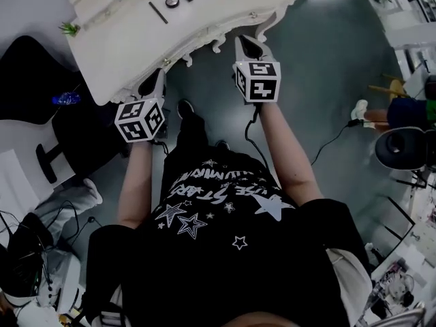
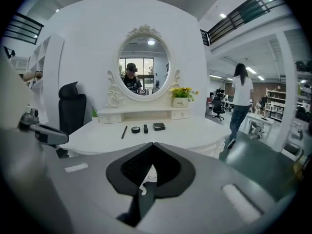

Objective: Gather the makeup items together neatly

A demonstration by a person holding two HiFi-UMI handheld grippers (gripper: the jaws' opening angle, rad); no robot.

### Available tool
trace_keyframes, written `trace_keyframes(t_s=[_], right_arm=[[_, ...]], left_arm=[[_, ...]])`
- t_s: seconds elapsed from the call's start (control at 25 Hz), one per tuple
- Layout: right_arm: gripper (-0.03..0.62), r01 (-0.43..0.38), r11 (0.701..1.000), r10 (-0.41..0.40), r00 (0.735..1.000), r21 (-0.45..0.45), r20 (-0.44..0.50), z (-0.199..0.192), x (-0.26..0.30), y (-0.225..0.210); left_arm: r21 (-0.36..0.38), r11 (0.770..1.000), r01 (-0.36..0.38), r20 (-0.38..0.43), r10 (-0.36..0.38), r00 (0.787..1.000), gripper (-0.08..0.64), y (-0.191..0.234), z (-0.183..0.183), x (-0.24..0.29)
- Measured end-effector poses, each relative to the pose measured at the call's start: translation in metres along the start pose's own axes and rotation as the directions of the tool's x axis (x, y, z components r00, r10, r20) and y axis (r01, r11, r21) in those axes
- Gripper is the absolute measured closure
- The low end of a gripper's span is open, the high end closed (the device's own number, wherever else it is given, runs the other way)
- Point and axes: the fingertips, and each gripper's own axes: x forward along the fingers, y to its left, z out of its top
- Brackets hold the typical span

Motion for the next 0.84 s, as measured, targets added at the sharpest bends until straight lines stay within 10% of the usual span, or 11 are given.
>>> trace_keyframes(t_s=[0.84], right_arm=[[0.563, -0.05, 0.999, 0.05, 0.998, -0.013, 0.034, -0.051, -0.135, 0.015]], left_arm=[[0.012, 1.0, -0.001, 0.027, 0.0, 1.0, 0.558, -0.099, -0.065, -0.101]])
